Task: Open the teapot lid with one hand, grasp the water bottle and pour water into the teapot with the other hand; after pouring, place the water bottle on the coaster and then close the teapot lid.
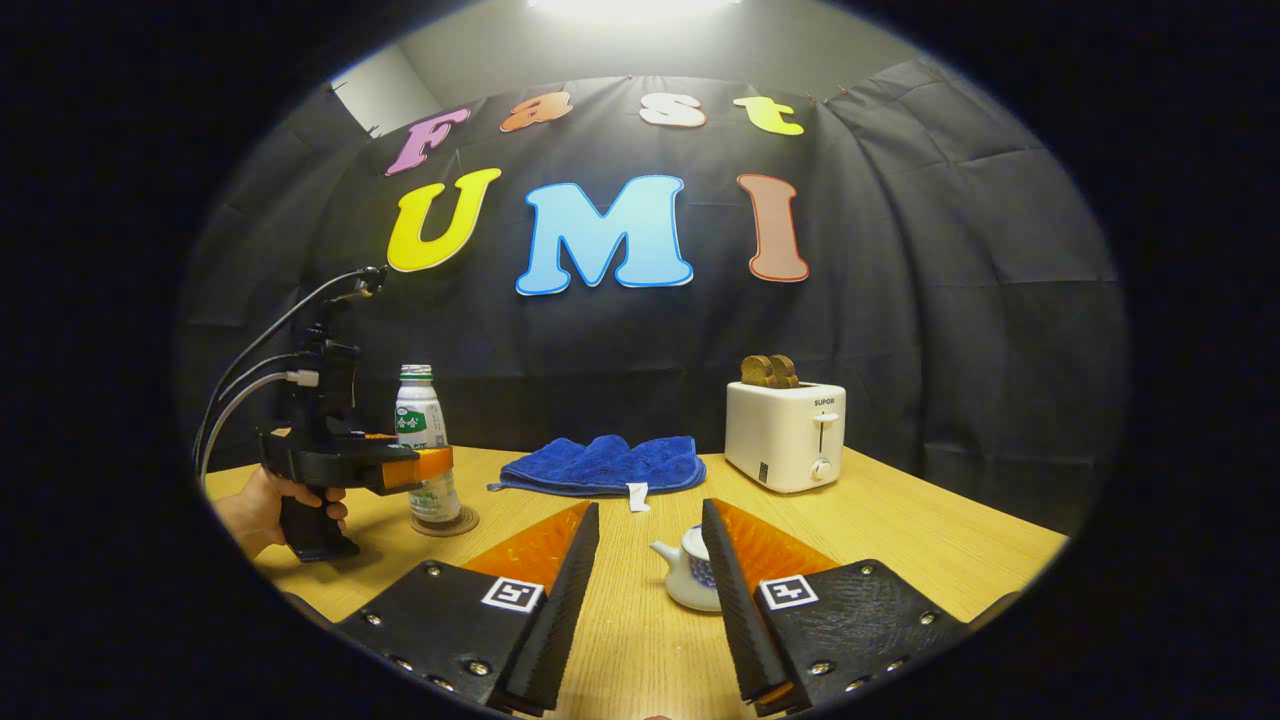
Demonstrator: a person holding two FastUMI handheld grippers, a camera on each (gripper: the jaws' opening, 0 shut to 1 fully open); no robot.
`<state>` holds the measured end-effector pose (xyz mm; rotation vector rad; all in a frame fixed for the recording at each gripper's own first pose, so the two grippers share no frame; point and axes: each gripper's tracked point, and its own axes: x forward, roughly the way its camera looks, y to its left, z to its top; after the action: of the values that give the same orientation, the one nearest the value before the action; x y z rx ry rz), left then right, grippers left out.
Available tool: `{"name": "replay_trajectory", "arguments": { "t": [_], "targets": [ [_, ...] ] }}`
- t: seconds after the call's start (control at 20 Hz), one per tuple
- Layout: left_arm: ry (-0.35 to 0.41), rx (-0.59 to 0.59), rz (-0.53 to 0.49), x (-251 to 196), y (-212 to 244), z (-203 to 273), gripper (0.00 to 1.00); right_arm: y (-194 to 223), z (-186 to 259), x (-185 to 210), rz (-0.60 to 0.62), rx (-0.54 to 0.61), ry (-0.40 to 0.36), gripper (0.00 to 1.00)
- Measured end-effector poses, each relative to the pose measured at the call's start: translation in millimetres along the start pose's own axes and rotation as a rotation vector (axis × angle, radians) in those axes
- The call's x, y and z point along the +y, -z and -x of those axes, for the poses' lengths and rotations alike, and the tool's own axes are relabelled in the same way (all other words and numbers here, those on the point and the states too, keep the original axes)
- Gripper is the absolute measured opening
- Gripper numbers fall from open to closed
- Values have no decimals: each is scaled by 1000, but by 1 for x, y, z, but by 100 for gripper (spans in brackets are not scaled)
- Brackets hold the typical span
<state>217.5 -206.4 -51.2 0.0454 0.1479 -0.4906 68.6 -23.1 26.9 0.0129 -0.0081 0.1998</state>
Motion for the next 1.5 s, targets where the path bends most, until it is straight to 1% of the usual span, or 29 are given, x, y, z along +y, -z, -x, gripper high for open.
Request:
{"name": "replay_trajectory", "arguments": {
  "t": [0.05, 0.1, 0.2, 0.5, 0.6, 0.65, 0.75, 0.95, 1.25, 1.4, 1.45, 1.5],
  "targets": [
    [2, -1, 2, 0, 2, -2, 75, 2, 0, 0, -10, 1, -3, 64],
    [-2, -4, 0, 2, 2, -3, 80, 4, 0, 0, -15, 8, -2, 64],
    [-6, 8, -18, 5, 7, -7, 80, 7, -2, -3, -22, 18, 0, 64],
    [0, 2, -29, 3, 6, -10, 80, 9, -3, -6, -39, 24, 1, 64],
    [-4, 1, -25, 4, 5, -11, 70, 9, -2, -6, -30, 23, 1, 64],
    [-8, 4, -23, 4, 6, -9, 82, 8, -2, -5, -25, 20, -1, 64],
    [-27, -5, -19, 9, 4, -7, 86, 9, -1, -2, -17, 20, -8, 64],
    [-28, -22, -36, 8, -2, -2, 92, 10, 0, 2, -1, 23, -18, 64],
    [-33, -42, -24, 7, -7, 11, 100, 7, 5, 4, 1, 12, -22, 64],
    [-44, -61, -40, 3, -9, 28, 94, 6, 11, 10, 5, 7, -30, 64],
    [-48, -68, -44, 2, -8, 36, 100, 6, 13, 12, 7, 4, -34, 64],
    [-52, -75, -47, 0, -7, 46, 100, 6, 14, 15, 9, 3, -39, 64]
  ]
}}
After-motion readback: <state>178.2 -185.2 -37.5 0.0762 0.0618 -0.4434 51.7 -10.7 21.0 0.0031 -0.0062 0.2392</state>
